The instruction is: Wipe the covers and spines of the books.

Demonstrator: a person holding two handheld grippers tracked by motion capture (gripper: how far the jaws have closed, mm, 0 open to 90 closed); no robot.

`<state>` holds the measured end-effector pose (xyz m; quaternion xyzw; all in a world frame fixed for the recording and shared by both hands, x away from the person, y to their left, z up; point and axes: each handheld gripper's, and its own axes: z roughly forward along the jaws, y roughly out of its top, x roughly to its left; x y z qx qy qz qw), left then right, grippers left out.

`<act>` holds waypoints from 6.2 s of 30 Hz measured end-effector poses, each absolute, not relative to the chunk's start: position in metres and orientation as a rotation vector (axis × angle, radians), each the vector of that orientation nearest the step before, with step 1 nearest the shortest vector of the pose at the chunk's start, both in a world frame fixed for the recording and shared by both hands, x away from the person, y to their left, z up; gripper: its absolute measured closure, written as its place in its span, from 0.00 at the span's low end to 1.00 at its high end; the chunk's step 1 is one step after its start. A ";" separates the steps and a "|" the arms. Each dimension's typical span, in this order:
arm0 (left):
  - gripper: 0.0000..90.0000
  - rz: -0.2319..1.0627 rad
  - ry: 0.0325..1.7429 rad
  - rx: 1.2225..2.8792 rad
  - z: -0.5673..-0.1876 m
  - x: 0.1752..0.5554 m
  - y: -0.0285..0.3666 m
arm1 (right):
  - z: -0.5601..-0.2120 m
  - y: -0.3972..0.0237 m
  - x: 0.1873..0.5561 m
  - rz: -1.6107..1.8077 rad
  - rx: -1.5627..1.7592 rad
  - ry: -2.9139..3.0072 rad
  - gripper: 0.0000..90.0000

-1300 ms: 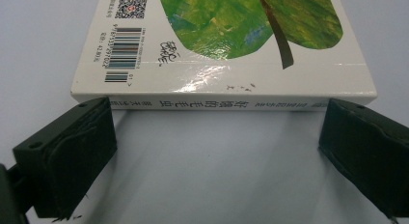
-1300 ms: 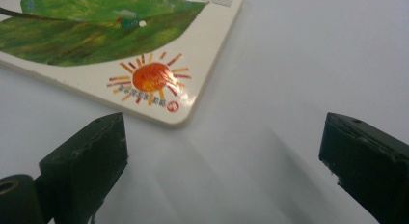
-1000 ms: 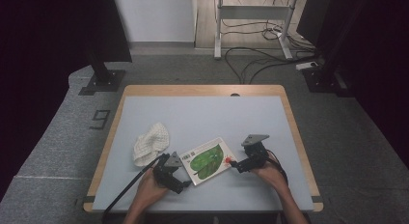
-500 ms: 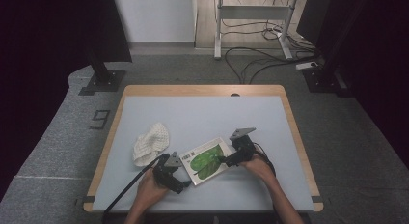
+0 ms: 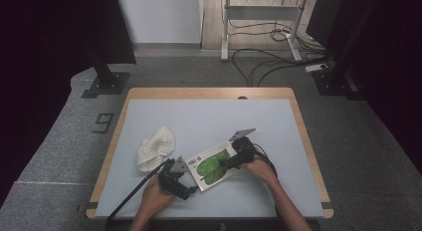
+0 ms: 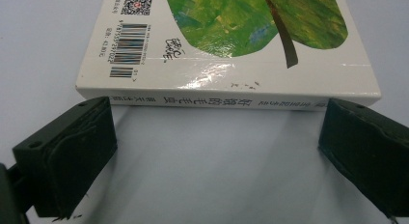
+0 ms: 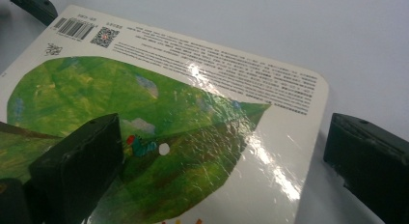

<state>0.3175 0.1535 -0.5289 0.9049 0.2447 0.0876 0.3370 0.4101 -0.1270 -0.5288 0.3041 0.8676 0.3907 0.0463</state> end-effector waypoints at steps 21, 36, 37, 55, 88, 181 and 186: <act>0.00 0.221 0.632 2.359 -0.529 0.318 0.153 | -0.500 -0.135 0.407 1.405 0.979 2.579 0.03; 0.00 0.222 0.633 2.359 -0.529 0.318 0.153 | -0.488 -0.137 0.389 1.461 0.949 2.598 0.09; 0.00 0.222 0.633 2.358 -0.529 0.318 0.153 | -0.487 -0.136 0.389 1.456 0.939 2.603 0.10; 0.00 0.227 0.627 2.366 -0.529 0.318 0.153 | -0.480 -0.150 0.404 1.252 0.766 2.761 0.43; 0.00 0.166 0.682 2.299 -0.516 0.322 0.160 | -0.474 -0.175 0.384 1.249 0.678 2.742 0.73; 0.73 0.214 0.651 2.281 -0.429 0.356 0.163 | -0.458 -0.176 0.378 1.445 0.814 2.535 0.70; 0.71 0.234 0.650 2.284 -0.430 0.367 0.164 | -0.455 -0.173 0.381 1.425 0.813 2.511 0.71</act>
